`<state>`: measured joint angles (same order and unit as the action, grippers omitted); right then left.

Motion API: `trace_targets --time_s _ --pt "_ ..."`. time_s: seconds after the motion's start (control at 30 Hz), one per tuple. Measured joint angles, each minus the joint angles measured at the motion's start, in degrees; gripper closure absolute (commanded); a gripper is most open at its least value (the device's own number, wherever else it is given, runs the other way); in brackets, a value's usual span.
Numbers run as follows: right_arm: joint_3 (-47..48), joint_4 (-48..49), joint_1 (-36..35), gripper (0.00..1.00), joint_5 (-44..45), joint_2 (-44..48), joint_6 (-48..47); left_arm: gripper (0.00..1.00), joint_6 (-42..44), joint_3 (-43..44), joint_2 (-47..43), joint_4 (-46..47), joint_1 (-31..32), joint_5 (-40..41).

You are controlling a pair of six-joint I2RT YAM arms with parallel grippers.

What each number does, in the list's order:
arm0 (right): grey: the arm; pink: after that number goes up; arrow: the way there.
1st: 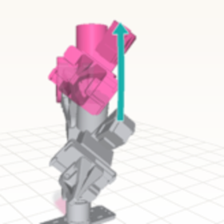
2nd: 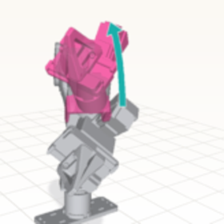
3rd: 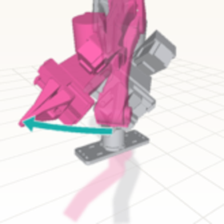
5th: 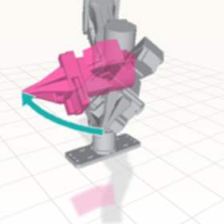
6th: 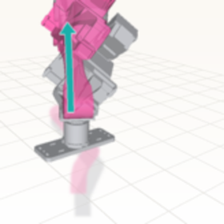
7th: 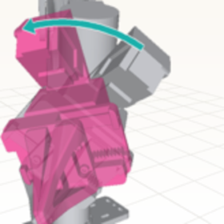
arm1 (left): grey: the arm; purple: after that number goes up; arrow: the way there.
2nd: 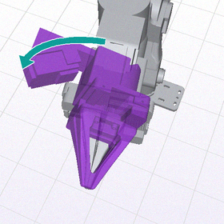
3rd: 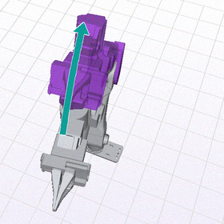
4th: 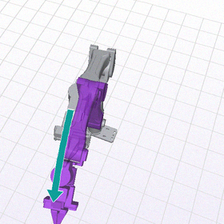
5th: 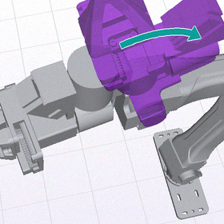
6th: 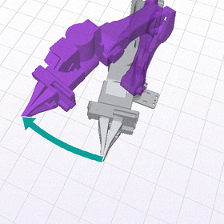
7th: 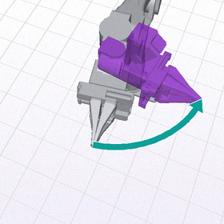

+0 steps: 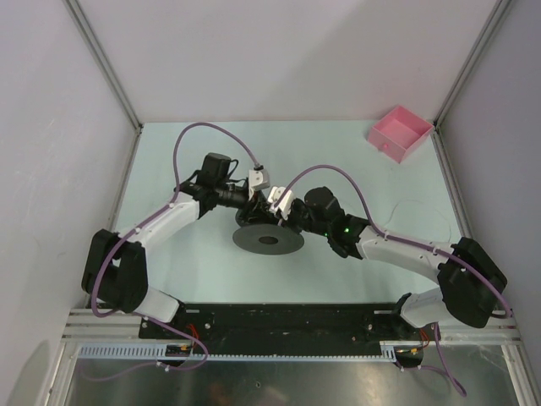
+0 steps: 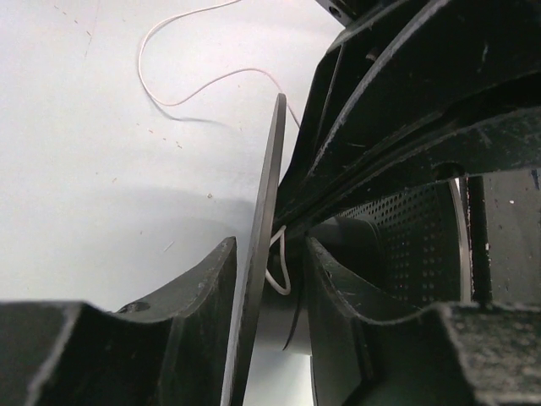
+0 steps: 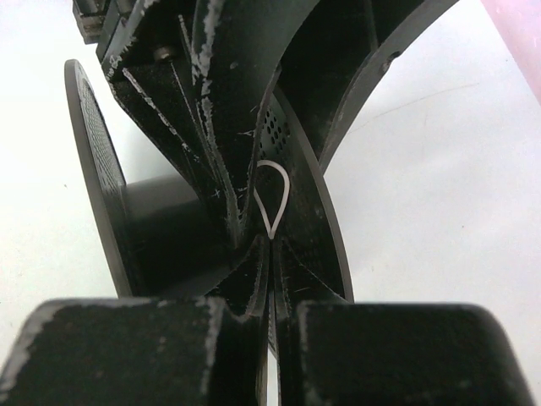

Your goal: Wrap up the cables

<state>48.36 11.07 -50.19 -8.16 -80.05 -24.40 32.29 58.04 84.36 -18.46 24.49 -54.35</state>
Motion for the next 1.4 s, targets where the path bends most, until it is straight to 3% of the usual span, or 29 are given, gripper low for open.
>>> trace_targets --time_s 0.37,0.5,0.57,0.73,1.03,1.4 --pt "0.0 0.0 -0.2 1.0 0.2 -0.1 0.1 0.89 -1.0 -0.9 -0.8 2.2 -0.2 0.5" --pt "0.0 0.3 -0.2 0.77 0.2 -0.1 0.3 0.98 0.8 -1.8 -1.7 3.1 -0.2 0.7" --pt "0.0 0.2 -0.2 0.67 -0.3 0.0 0.4 1.0 1.7 -2.1 -1.9 3.2 -0.2 0.7" --pt "0.0 -3.5 0.1 0.54 -3.4 2.1 0.7 1.0 4.0 -2.1 -2.0 3.1 0.3 -1.0" --pt "0.4 -8.0 4.8 0.48 -6.4 10.6 3.6 1.0 3.0 -2.1 -2.3 3.0 0.2 1.8" --pt "0.4 -5.6 9.5 0.29 -14.2 7.2 4.5 1.0 2.8 -2.1 -2.3 3.0 0.2 2.2"
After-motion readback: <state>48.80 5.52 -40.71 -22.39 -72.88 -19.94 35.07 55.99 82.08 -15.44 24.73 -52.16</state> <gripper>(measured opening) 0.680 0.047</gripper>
